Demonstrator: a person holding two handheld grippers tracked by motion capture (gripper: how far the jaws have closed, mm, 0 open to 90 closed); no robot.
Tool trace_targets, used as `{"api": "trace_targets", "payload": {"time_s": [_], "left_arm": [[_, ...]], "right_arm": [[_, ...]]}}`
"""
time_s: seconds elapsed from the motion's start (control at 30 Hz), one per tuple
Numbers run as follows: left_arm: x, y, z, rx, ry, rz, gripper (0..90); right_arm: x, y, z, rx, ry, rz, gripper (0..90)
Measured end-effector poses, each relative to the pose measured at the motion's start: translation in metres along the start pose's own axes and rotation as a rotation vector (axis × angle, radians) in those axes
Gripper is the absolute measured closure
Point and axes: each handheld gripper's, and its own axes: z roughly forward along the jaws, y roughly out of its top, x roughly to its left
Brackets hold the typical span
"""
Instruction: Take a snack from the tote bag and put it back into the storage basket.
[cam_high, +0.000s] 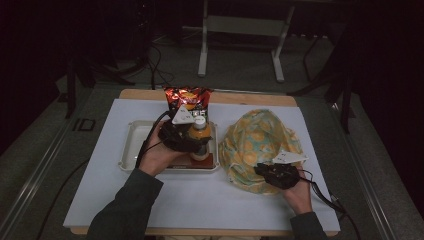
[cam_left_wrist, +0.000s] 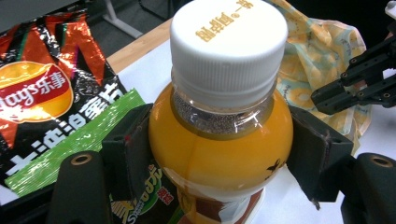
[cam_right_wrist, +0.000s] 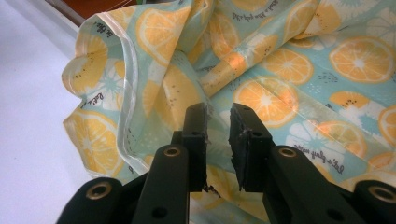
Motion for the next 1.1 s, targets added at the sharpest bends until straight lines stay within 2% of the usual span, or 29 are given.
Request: {"api": "trace_targets", "payload": {"time_s": [0.67, 1.1], "left_arm": [[0.016, -0.010, -0.017, -0.011, 0.027, -0.027, 29.4], [0.025, -0.018, -0.028, -0.004, 0.049, -0.024, 29.4]], "right_arm": [[0.000, 0.000, 0.001, 0.001, 0.000, -0.003, 76.3], [0.000, 0.000, 0.000, 0.001, 0.000, -0.001, 76.3]]}}
